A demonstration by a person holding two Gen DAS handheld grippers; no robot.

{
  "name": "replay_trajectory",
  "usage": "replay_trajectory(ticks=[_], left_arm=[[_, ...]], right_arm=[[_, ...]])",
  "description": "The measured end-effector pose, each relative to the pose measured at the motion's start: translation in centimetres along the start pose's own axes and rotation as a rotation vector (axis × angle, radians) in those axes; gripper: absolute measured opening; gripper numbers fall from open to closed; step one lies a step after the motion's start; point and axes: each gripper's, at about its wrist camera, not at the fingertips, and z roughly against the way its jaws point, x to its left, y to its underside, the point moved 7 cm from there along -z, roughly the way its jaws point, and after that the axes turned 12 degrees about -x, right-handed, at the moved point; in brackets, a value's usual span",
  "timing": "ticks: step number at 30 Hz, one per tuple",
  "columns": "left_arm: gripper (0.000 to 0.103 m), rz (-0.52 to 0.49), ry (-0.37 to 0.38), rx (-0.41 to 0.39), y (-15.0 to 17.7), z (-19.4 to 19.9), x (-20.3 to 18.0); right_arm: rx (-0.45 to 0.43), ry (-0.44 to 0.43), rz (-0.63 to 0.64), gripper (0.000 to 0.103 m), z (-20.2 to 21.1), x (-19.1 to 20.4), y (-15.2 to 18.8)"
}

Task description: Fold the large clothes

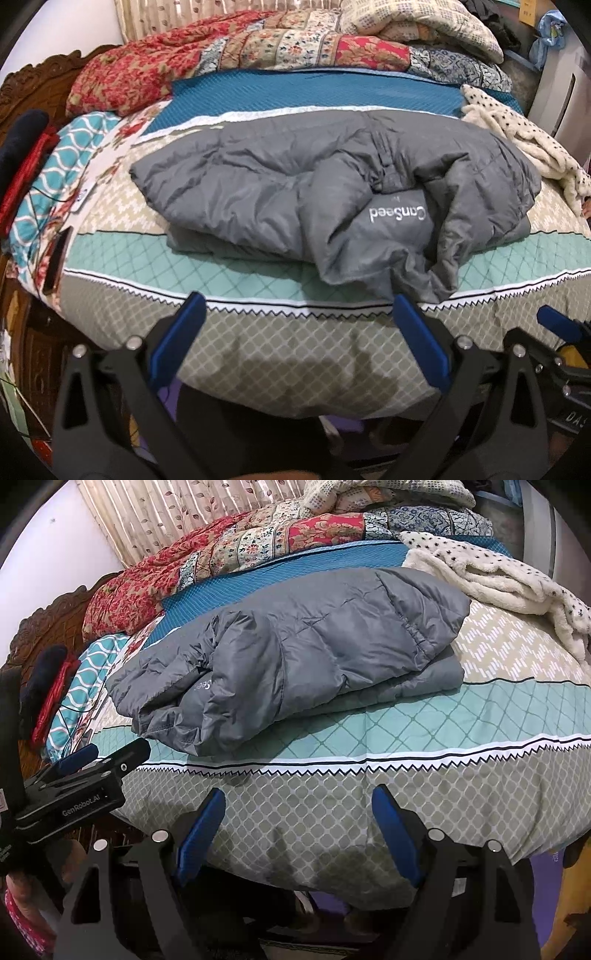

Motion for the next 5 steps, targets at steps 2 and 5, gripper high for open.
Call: replay_trajectory(ticks=[2, 5], left_arm=[[0.097, 0.006, -0.009, 0.014, 0.16, -0.28, 0.19], [0.097, 0.021, -0.01, 0.034, 0.44, -0.68, 0.57]], right_arm=[[-0.003, 0.0, -0.002, 0.08, 0.03, 0.05, 0.06], [-0.002, -0.001, -0.003, 0.08, 0.0, -0.21, 0.01]])
